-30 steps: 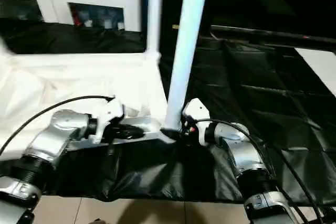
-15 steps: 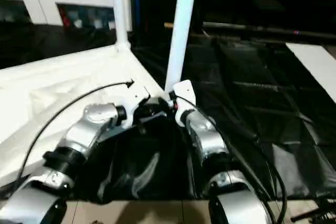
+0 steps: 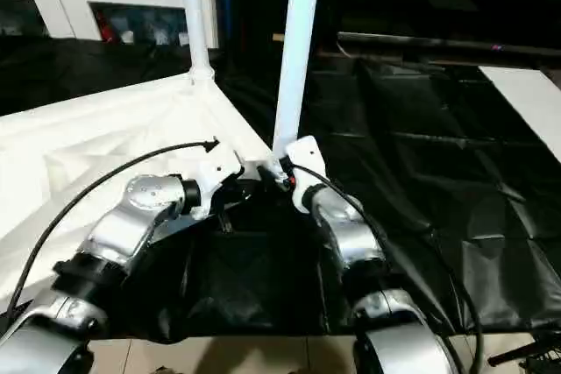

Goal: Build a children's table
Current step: Rotate leg to tighten

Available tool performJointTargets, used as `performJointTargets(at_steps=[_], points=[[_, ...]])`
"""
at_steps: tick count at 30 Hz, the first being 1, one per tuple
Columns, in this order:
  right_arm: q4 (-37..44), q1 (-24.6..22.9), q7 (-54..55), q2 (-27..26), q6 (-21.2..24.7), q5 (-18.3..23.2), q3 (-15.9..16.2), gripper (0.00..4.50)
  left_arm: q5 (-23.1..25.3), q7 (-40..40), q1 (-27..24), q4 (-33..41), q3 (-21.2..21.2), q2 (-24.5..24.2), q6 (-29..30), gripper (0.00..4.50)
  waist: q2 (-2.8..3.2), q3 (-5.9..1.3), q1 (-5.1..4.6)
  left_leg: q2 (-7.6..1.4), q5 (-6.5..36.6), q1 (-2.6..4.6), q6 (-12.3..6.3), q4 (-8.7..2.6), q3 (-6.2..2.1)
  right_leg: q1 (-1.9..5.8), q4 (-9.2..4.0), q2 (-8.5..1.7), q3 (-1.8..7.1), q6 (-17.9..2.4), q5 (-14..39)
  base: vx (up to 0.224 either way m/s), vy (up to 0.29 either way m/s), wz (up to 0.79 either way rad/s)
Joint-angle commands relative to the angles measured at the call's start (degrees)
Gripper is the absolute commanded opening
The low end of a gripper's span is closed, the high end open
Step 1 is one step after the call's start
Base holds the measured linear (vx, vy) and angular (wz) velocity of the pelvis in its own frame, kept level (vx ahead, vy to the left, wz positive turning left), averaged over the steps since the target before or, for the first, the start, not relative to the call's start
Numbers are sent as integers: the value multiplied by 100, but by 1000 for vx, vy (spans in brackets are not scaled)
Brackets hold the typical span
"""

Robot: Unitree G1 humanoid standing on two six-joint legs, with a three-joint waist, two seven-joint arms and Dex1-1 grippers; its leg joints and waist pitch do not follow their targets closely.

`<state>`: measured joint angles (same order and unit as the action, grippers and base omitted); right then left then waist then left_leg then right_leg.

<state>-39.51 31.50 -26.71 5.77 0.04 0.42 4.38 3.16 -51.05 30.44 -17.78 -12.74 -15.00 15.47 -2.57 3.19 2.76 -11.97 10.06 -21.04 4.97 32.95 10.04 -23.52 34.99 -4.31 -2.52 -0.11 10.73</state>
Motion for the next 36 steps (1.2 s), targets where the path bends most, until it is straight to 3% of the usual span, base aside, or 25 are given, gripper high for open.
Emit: performJointTargets(at_steps=[1, 2, 4, 5, 8, 11, 12, 14, 15, 17, 18, 20, 28, 29, 36], points=[[279, -96, -180, 129, 132, 78, 4, 447, -67, -92, -45, 359, 116, -93, 279, 41, 66, -398, 25, -96, 818, 50, -236, -334, 32, 341, -295, -262, 202, -1457, -36, 0, 0, 0], [350, -129, -199, 178, 154, 84, -10, 450, -80, -86, -63, 413, 122, -113, 357, 50, 37, -391, 32, -94, 856, 60, -246, -336, 33, 341, -305, -263, 199, -1450, 103, 0, 0, 0], [483, -187, -282, 268, 220, 145, -59, 450, -55, -20, -66, 425, 126, -121, 408, 58, 42, -366, 45, -94, 1035, 72, -192, -347, 42, 317, -353, -261, 209, -1362, 502, 0, 0, 0], [583, -229, -336, 341, 282, 179, -83, 450, -8, 91, -25, 335, 119, -97, 407, 68, 2, -364, 45, -97, 1086, 75, -183, -351, 44, 312, -364, -263, 209, -1329, 603, 0, 0, 0], [762, -294, -415, 534, 429, 251, -189, 450, 119, 343, 137, 23, 50, 0, 405, 93, 54, -367, 91, -88, 1127, 93, -120, -346, 39, 293, -374, -256, 215, -1213, 714, 0, 0, 0], [829, -325, -445, 642, 499, 260, -238, 450, 146, 478, 259, -188, 1, 113, 404, 124, 24, -377, 105, -82, 1022, 62, -111, -345, 33, 319, -364, -267, 214, -1199, 607, 0, 0, 0], [883, -355, -479, 704, 546, 253, -243, 450, 163, 550, 331, -346, -23, 176, 372, 130, 75, -388, 116, -68, 960, 67, -109, -330, 29, 325, -352, -261, 214, -1204, 514, 0, 0, 0], [924, -381, -500, 755, 572, 239, -243, 450, 189, 612, 389, -475, -47, 220, 366, 130, 29, -394, 108, -57, 854, 33, -152, -323, 29, 352, -341, -255, 205, -1229, 324, 0, 0, 0], [983, -422, -528, 805, 597, 227, -245, 450, 190, 631, 425, -562, -56, 260, 398, 130, 63, -402, 108, -55, 826, 45, -168, -311, 32, 347, -345, -258, 207, -1252, 216, 0, 0, 0], [1026, -455, -546, 843, 625, 224, -252, 450, 186, 636, 452, -634, -54, 292, 394, 130, 41, -410, 111, -62, 771, 33, -208, -307, 25, 363, -322, -269, 202, -1323, 93, 0, 0, 0], [1139, -528, -565, 916, 706, 251, -255, 450, 156, 647, 496, -752, -47, 343, 403, 130, 91, -413, 113, -55, 758, 41, -219, -302, 20, 366, -318, -262, 197, -1349, 66, 0, 0, 0], [1292, -639, -575, 1015, 805, 278, -264, 450, 125, 643, 554, -933, -57, 405, 424, 130, 65, -404, 102, -51, 806, 42, -238, -301, 24, 373, -337, -252, 197, -1358, 84, 0, 0, 0], [1450, -768, -601, 1064, 882, 267, -243, 450, 367, 636, 621, -1348, -314, 308, 373, 130, 63, -397, 104, -67, 1027, 50, -216, -310, 14, 357, -380, -271, 192, -1329, 491, 0, 0, 0], [1455, -766, -603, 1057, 885, 263, -231, 450, 356, 605, 624, -1350, -316, 297, 402, 103, 54, -396, 107, -66, 1023, 51, -216, -310, 16, 356, -381, -270, 192, -1325, 498, 0, 0, 0], [1549, -778, -700, 1077, 950, 279, -123, 450, 324, 558, 732, -1516, -294, 257, 448, 54, 46, -400, 116, -59, 910, 45, -254, -303, 18, 358, -366, -272, 193, -1341, 425, 0, 0, 0]])
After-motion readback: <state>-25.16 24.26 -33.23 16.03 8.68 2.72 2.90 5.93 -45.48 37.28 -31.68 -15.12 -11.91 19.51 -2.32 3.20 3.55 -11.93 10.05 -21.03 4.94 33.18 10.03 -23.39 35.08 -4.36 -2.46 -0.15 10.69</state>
